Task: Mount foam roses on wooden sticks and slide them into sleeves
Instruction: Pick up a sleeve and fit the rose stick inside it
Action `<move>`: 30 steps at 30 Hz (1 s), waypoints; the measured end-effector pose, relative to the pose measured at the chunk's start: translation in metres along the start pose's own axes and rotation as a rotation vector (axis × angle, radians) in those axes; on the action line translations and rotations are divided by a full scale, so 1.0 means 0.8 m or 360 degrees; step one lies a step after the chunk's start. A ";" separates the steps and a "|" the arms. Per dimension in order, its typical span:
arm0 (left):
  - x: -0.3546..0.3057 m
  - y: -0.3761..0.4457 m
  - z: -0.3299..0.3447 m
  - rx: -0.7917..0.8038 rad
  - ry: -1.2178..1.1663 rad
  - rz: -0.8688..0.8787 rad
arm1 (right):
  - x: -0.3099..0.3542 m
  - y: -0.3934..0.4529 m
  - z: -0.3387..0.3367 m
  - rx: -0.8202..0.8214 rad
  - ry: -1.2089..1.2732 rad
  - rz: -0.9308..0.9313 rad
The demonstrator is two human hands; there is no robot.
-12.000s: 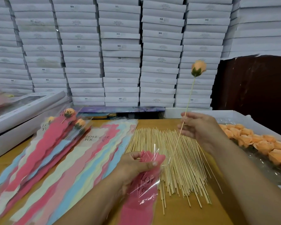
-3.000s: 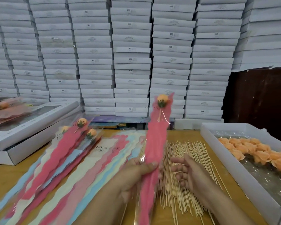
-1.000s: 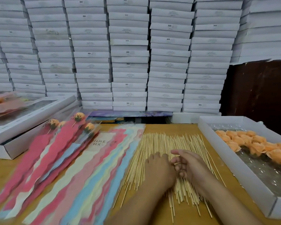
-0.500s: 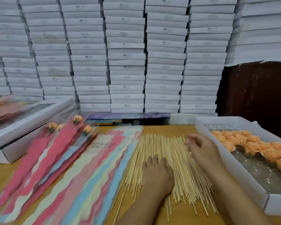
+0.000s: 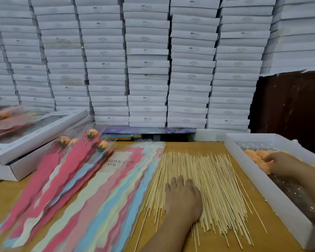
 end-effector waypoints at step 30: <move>0.004 -0.002 -0.021 -0.0366 -0.0449 -0.0001 | 0.088 -0.056 -0.041 -0.0604 0.0597 -0.0457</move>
Point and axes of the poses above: each hand's wrist, its own y-axis towards the middle knuckle, its own z-axis out of the palm, x = y × z, the point moved 6 cm from there along y, towards the middle knuckle
